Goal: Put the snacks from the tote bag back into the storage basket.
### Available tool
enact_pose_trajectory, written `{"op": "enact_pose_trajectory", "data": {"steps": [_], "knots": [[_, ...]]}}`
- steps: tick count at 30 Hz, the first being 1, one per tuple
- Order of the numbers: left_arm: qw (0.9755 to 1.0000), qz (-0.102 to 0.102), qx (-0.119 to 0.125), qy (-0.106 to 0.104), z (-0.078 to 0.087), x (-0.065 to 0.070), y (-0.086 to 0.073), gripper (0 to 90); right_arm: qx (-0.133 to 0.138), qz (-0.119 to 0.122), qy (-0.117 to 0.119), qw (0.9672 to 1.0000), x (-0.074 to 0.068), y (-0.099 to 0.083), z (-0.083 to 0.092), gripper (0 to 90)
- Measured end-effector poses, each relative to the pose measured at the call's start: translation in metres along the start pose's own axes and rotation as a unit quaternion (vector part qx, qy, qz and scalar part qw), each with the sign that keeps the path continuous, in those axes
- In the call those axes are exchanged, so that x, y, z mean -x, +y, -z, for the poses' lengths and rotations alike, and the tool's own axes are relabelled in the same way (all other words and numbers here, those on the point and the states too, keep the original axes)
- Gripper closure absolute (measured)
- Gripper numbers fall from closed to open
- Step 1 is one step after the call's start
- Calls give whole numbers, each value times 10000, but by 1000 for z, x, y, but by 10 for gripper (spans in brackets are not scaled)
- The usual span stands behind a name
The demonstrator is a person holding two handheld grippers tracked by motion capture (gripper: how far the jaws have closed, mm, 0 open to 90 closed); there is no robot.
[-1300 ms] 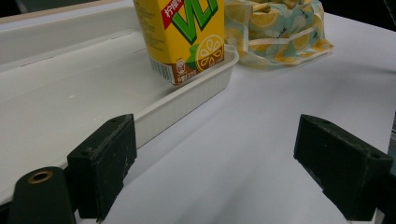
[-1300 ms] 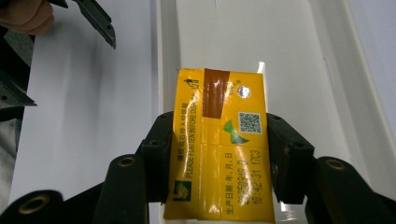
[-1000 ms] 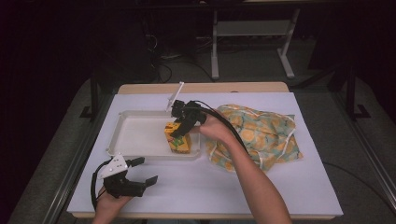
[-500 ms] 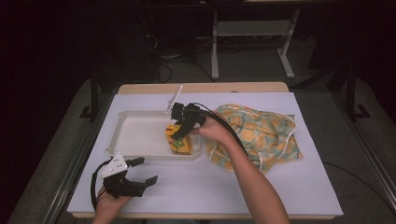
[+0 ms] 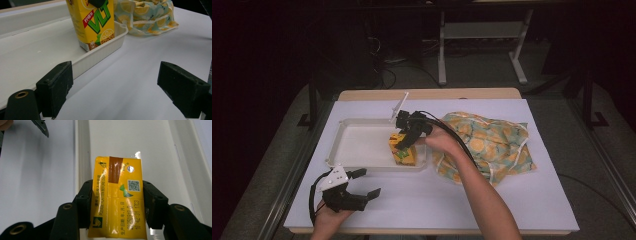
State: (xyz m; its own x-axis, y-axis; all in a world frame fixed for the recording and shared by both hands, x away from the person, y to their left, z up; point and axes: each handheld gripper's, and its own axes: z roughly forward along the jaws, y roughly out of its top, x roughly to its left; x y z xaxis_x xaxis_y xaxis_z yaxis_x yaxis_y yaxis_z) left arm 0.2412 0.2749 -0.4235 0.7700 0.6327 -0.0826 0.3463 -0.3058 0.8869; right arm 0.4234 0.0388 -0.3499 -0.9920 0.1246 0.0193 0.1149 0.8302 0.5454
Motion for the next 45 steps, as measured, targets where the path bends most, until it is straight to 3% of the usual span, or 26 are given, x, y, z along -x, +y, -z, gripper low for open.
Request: {"op": "enact_pose_trajectory", "data": {"steps": [25, 45], "knots": [[10000, 62, 38, -11, -1, 1, 0, 131, 50, 43, 196, 9998, -3, -10, 1, 476], [10000, 59, 16, -12, -1, 1, 0, 131, 13, 136, 200, 9997, -7, -12, 2, 467]]}}
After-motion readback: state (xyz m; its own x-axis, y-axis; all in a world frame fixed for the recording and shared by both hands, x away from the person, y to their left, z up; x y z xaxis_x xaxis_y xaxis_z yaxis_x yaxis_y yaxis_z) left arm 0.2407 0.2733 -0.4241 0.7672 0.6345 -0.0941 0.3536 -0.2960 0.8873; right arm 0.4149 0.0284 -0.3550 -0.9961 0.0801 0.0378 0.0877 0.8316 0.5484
